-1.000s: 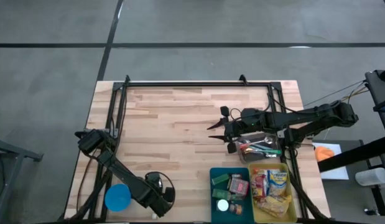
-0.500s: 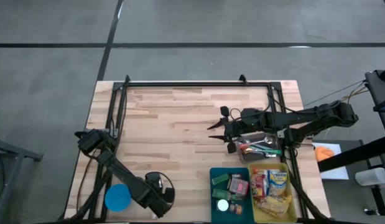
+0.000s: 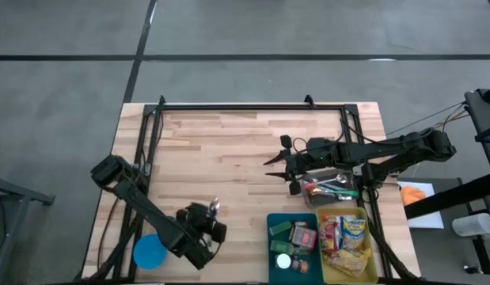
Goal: Pick & Place Food Item
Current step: Put the silver spoon into the black bin
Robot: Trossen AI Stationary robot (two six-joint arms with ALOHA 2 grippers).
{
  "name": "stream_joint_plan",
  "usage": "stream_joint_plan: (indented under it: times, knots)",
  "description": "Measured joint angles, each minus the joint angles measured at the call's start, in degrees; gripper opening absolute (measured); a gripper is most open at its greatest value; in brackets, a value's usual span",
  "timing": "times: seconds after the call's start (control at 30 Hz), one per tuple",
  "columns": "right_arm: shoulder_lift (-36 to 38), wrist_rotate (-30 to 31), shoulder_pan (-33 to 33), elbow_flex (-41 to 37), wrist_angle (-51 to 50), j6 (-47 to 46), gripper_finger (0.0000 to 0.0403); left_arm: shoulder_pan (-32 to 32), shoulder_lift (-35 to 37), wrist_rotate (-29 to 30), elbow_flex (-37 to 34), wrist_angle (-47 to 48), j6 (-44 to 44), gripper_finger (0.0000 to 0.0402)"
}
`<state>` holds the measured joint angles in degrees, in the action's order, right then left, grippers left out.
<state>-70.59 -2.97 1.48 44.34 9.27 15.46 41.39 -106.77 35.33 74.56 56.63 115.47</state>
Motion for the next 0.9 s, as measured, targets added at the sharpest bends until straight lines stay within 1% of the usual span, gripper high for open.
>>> stream_joint_plan:
  times: [0.17,0.23,0.3,0.33,0.4,0.47,0.7,0.8,0.9]
  knots:
    - [0.0,-0.02,0.0,0.0,-0.02,-0.02,0.0141,-2.4,1.96,17.42,0.02,-0.06,-13.18,0.0012]
    - [0.01,0.0,0.0,0.0,-0.01,-0.02,0.0141,-3.75,2.22,23.24,0.02,-1.24,-17.2,0.0012]
    - [0.0,0.0,0.0,0.0,-0.01,-0.01,0.0141,-5.27,2.3,26.79,0.04,-3.77,-21.82,0.0012]
    - [0.0,0.0,0.0,0.0,0.0,-0.01,0.0141,-6.29,2.31,27.27,0.04,-5.47,-24.51,0.0012]
    - [0.0,-0.01,0.0,0.0,-0.02,-0.02,0.0141,-8.76,2.32,26.57,0.04,-9.51,-30.76,0.0012]
    - [0.0,0.0,0.0,0.0,-0.02,-0.02,0.0141,-11.76,2.37,24.44,0.05,-13.78,-37.46,0.0012]
    - [0.0,0.0,0.0,0.0,-0.02,-0.02,0.0141,-21.39,2.22,12.29,0.07,-28.99,-60.86,0.0012]
    - [0.0,0.0,-0.01,0.0,-0.01,-0.02,0.0141,-23.99,1.31,8.7,0.07,-35.78,-70.3,0.0012]
    - [0.0,0.0,-0.02,0.0,-0.04,0.0,0.0141,-25.34,0.41,5.61,0.04,-41.21,-76.96,0.0012]
